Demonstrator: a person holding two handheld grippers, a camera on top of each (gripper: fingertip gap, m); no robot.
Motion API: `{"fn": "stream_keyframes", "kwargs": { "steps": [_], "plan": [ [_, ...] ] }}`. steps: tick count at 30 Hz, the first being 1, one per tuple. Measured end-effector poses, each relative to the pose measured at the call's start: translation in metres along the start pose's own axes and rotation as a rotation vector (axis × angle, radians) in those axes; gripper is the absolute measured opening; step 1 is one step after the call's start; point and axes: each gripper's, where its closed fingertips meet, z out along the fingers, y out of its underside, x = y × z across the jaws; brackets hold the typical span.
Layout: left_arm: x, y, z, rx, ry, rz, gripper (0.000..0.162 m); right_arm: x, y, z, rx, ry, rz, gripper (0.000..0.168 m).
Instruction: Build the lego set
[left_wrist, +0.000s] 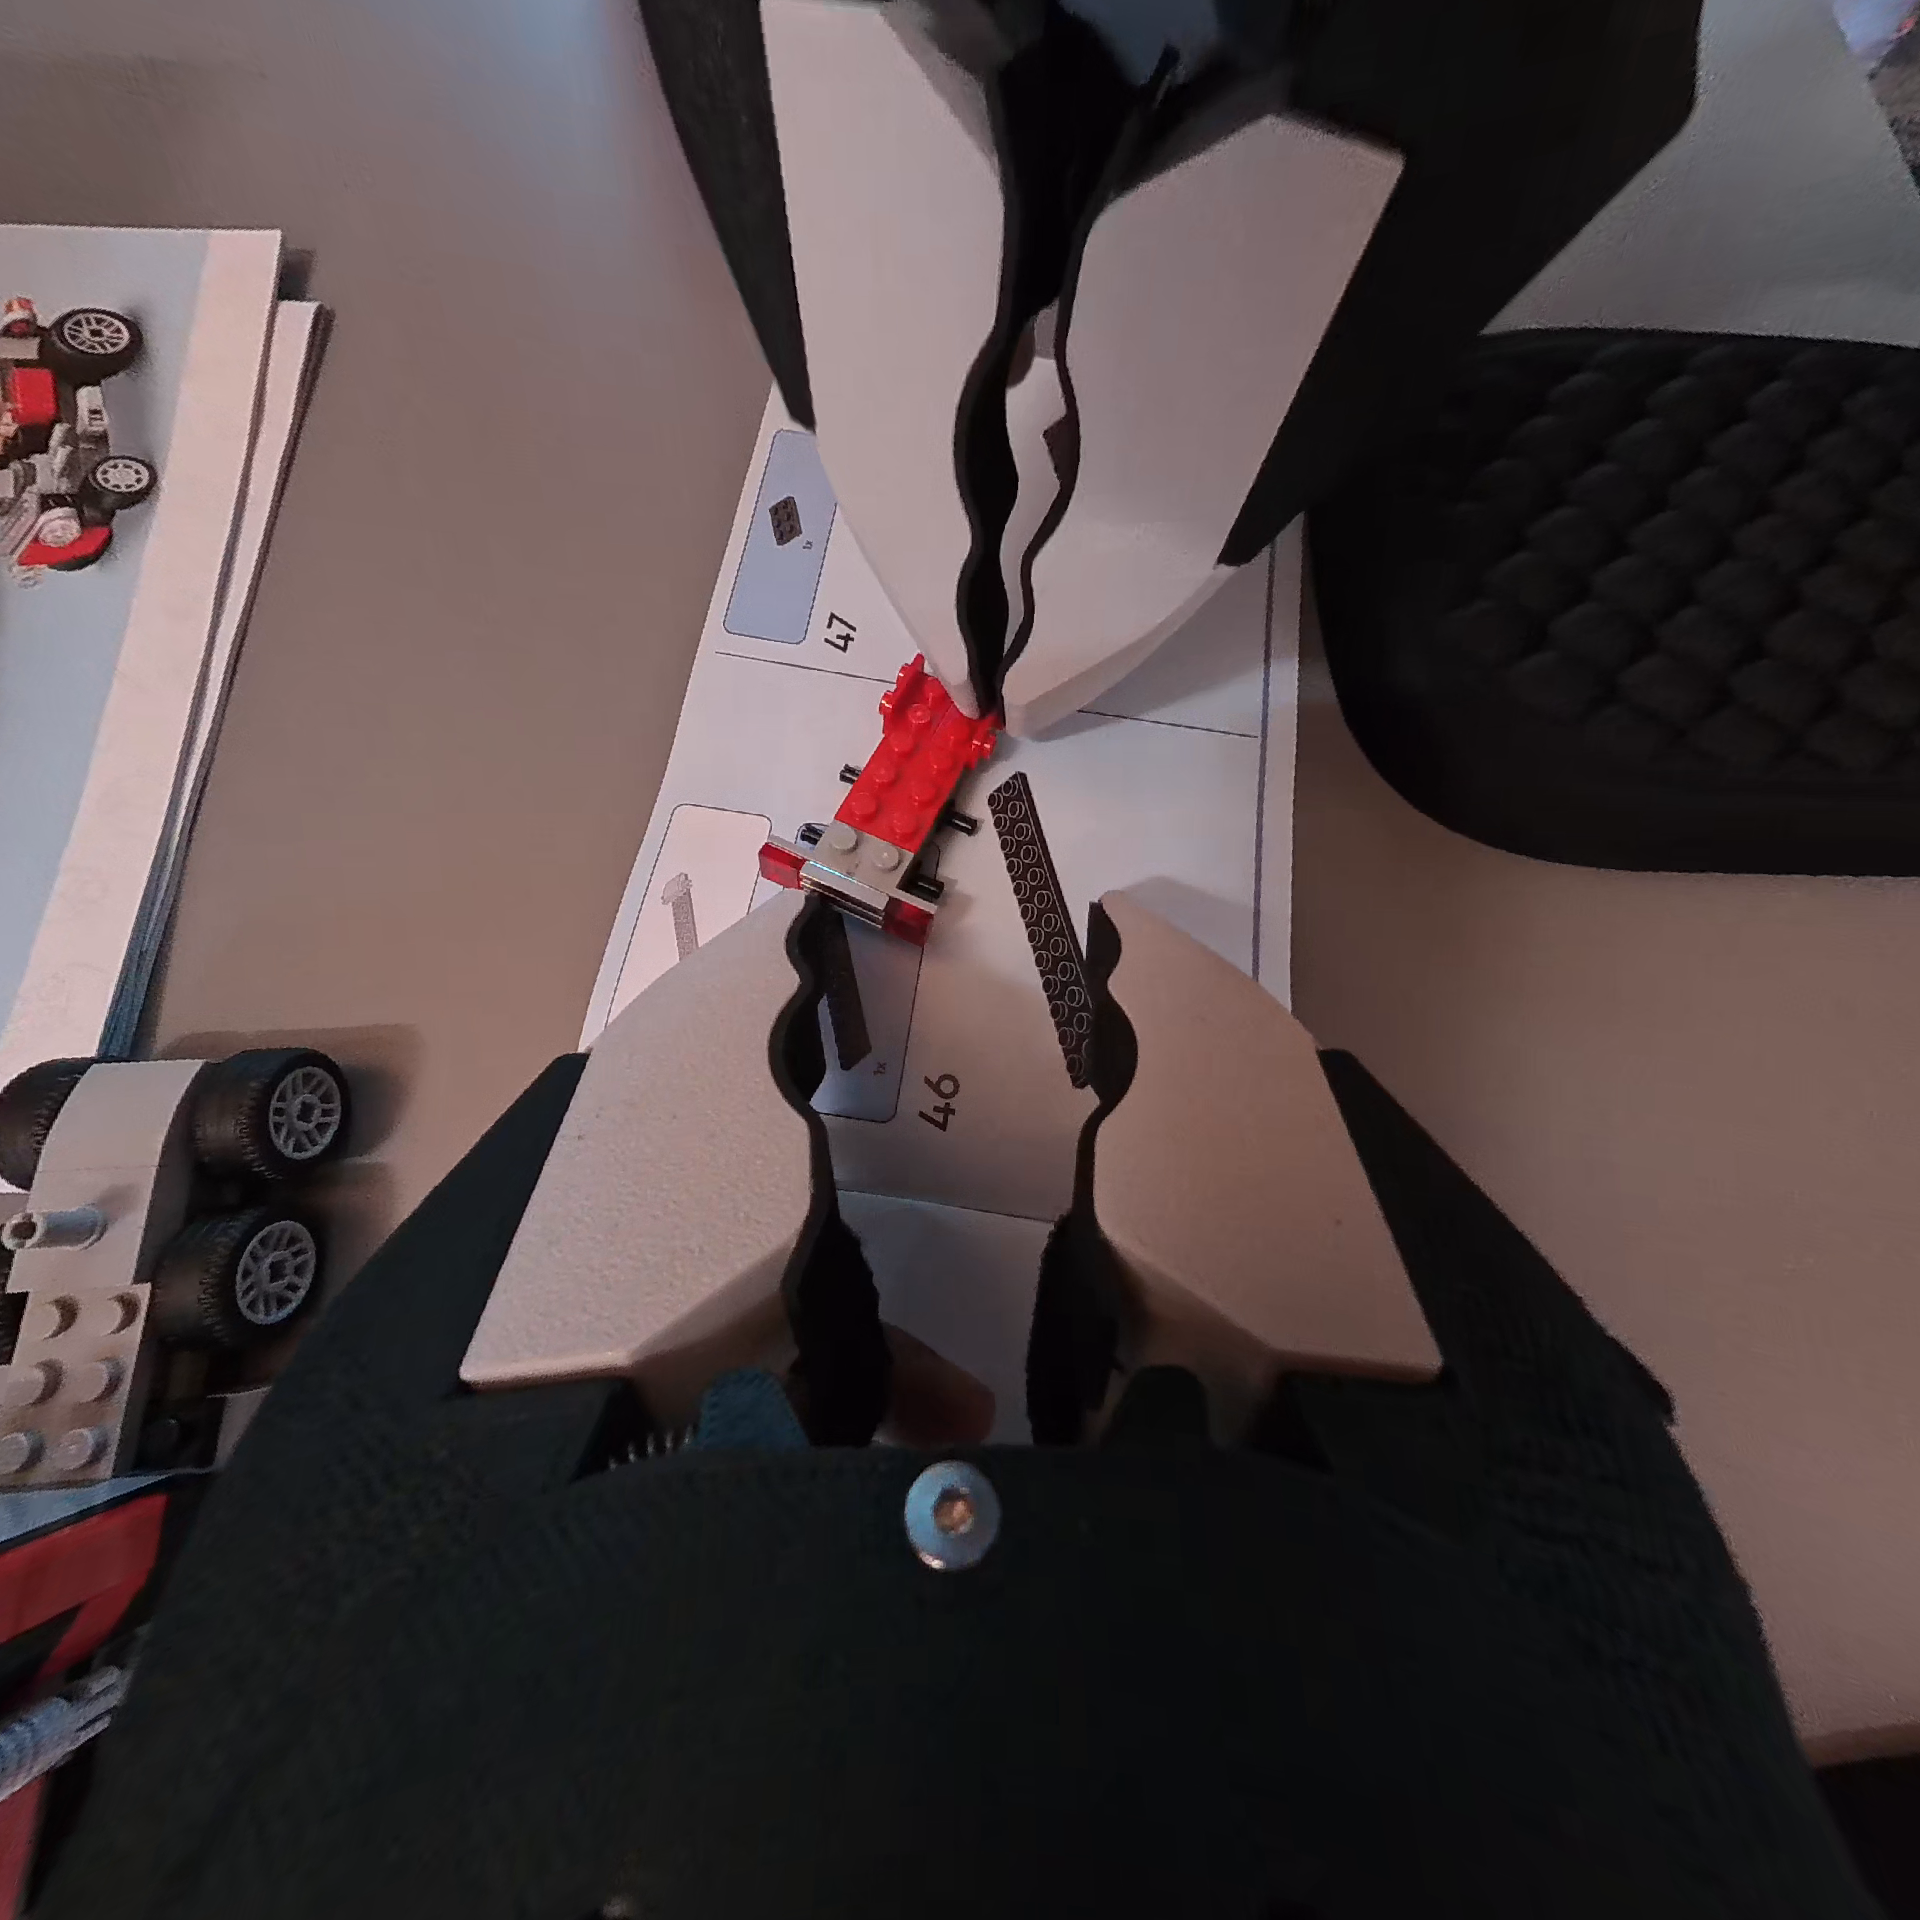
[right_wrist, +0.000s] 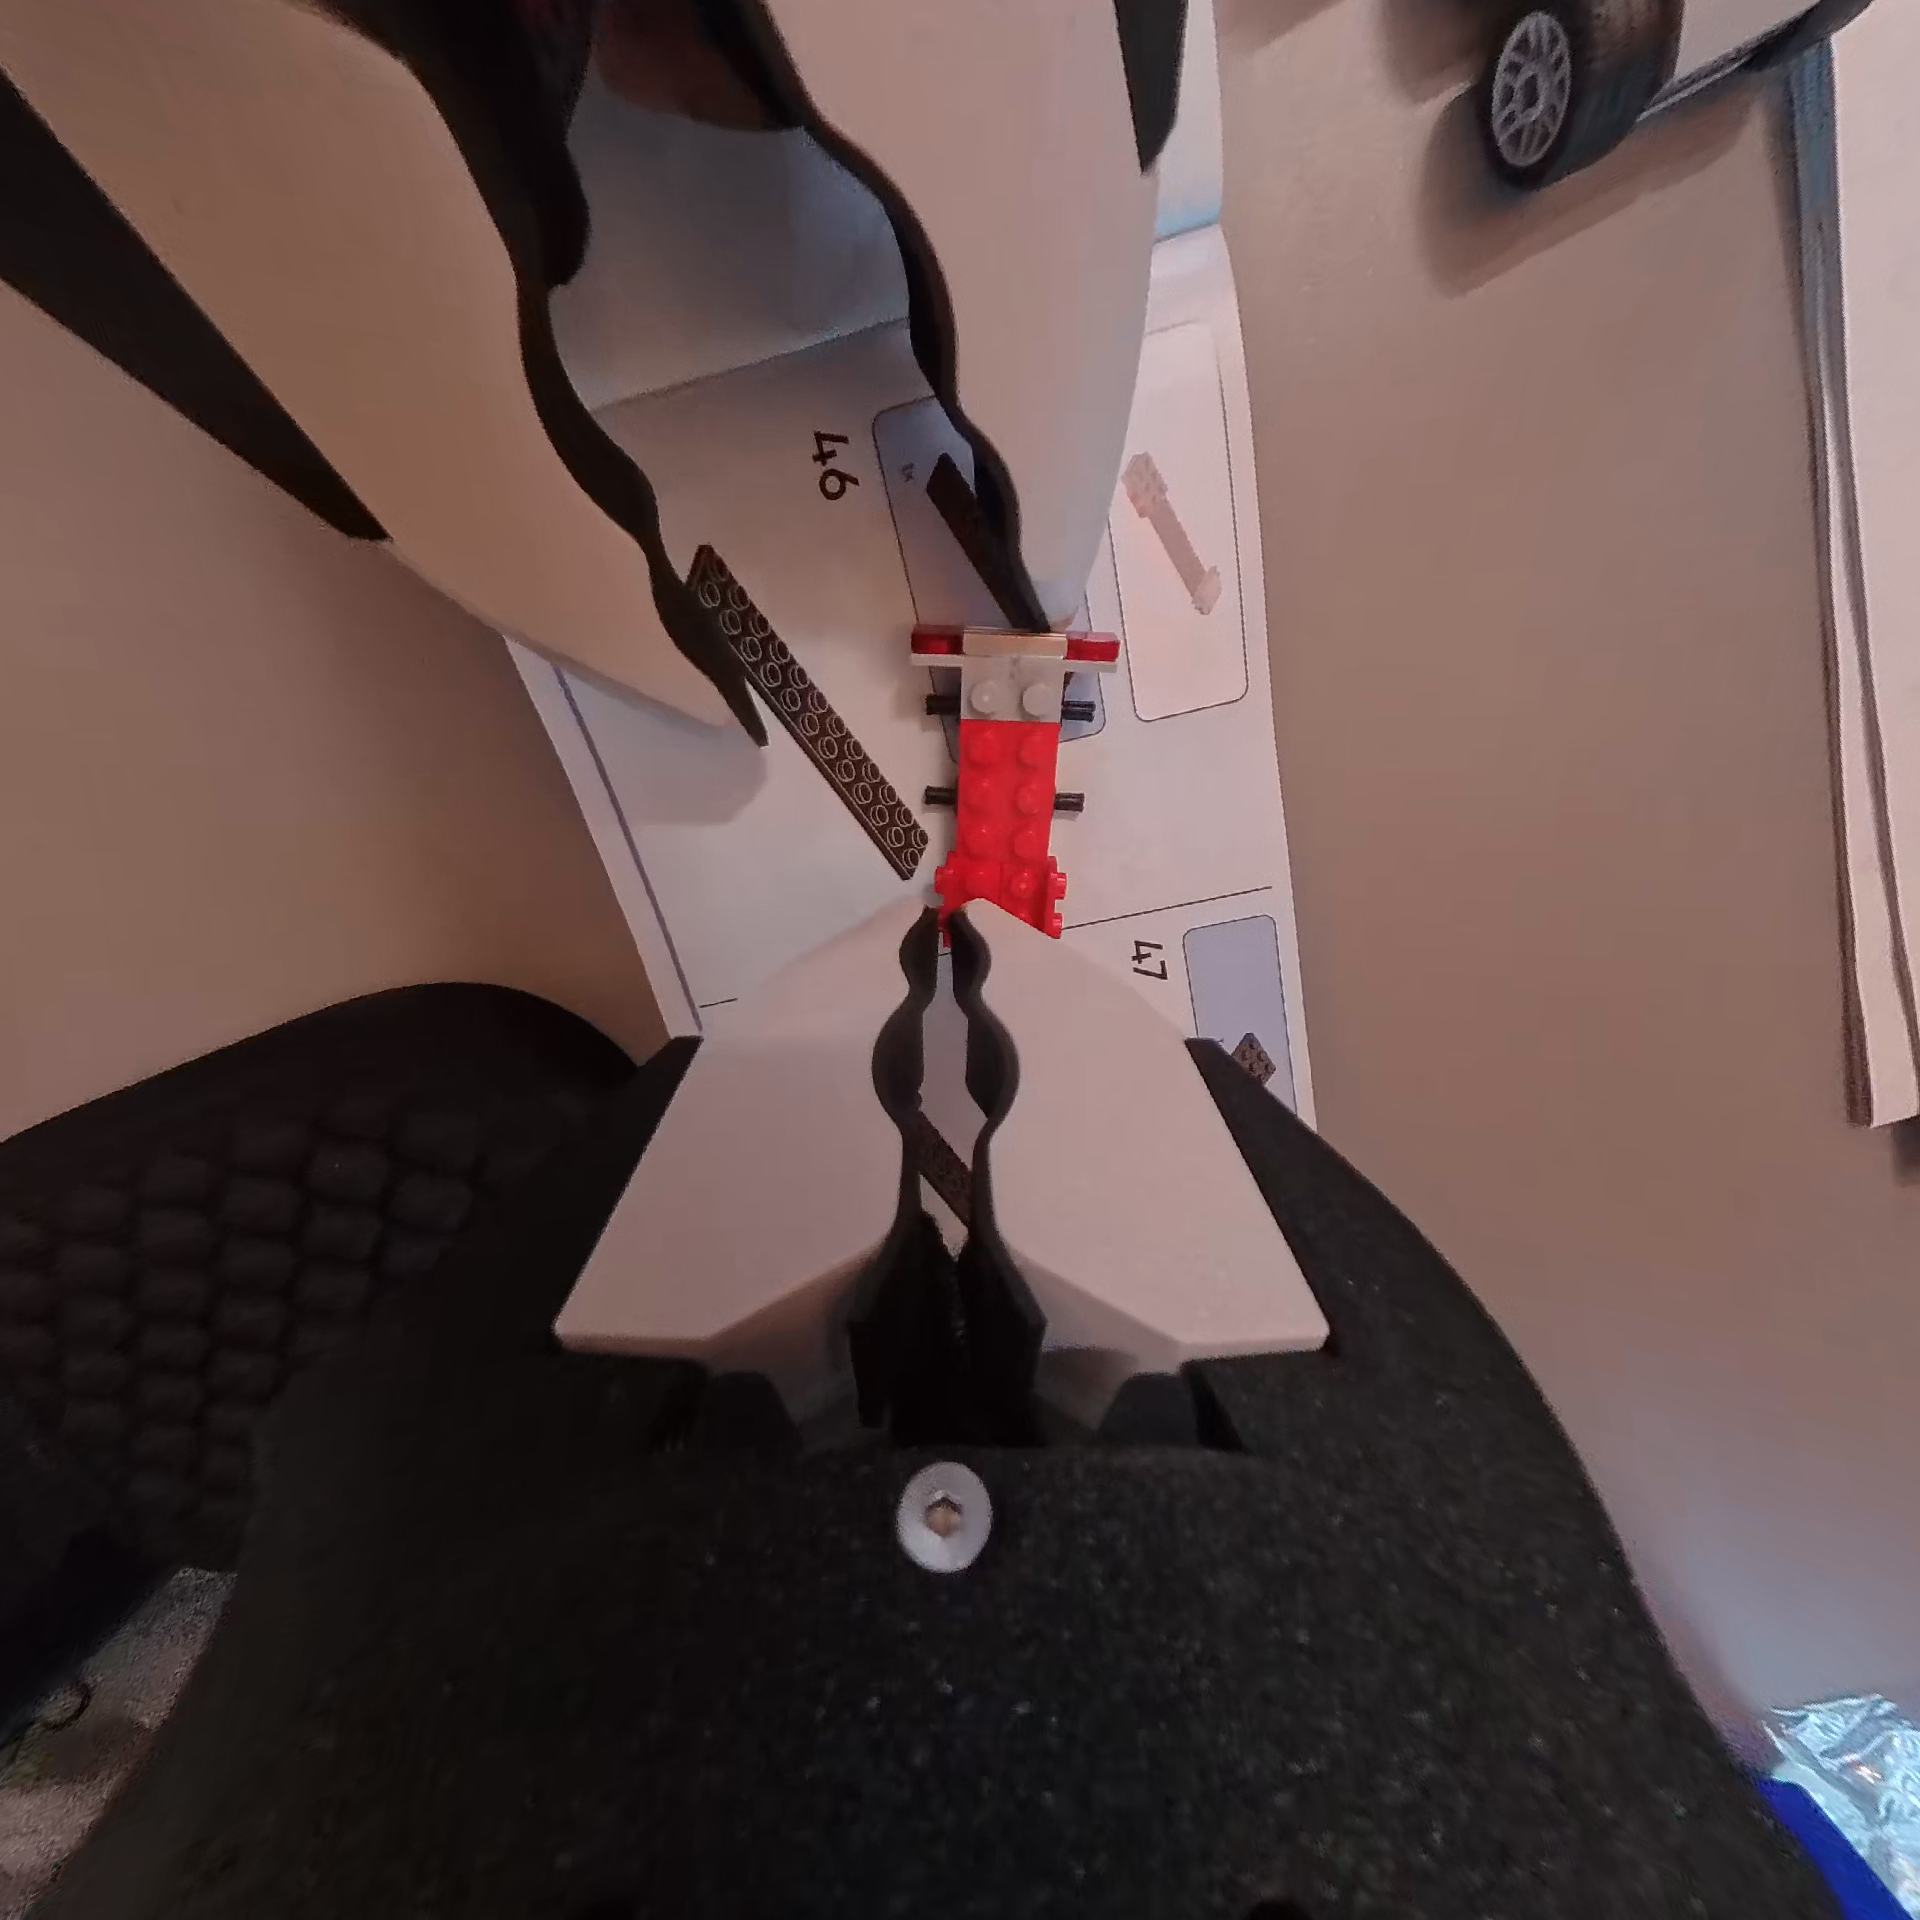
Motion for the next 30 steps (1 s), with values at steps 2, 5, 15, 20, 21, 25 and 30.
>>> {"fn": "stream_keyframes", "kwargs": {
  "steps": [2, 5, 15, 20, 21, 25, 30],
  "plan": [
    [0.0, 0.0, 0.0, -0.002, 0.002, 0.002, 0.047, 0.0, 0.0, 0.0, 0.015, 0.011, -0.014, 0.003],
    [-0.001, 0.001, -0.001, -0.006, 0.001, 0.01, 0.045, -0.002, -0.001, -0.001, 0.092, -0.003, -0.024, 0.007],
    [-0.009, -0.003, -0.008, 0.014, -0.052, 0.026, 0.045, 0.012, -0.005, -0.006, 0.398, 0.119, -0.062, 0.047],
    [-0.007, -0.003, -0.005, 0.013, -0.068, 0.072, 0.045, 0.011, -0.012, 0.006, 0.422, 0.103, -0.135, 0.024],
    [-0.006, -0.002, -0.004, 0.007, -0.062, 0.074, 0.045, 0.011, -0.012, 0.006, 0.423, 0.101, -0.141, 0.024],
    [-0.005, -0.002, -0.003, 0.008, -0.053, 0.08, 0.042, 0.009, -0.011, 0.006, 0.429, 0.098, -0.147, 0.024],
    [-0.005, -0.002, -0.003, 0.018, -0.048, 0.069, 0.04, 0.008, -0.012, 0.007, 0.444, 0.089, -0.142, 0.024]
  ]
}}
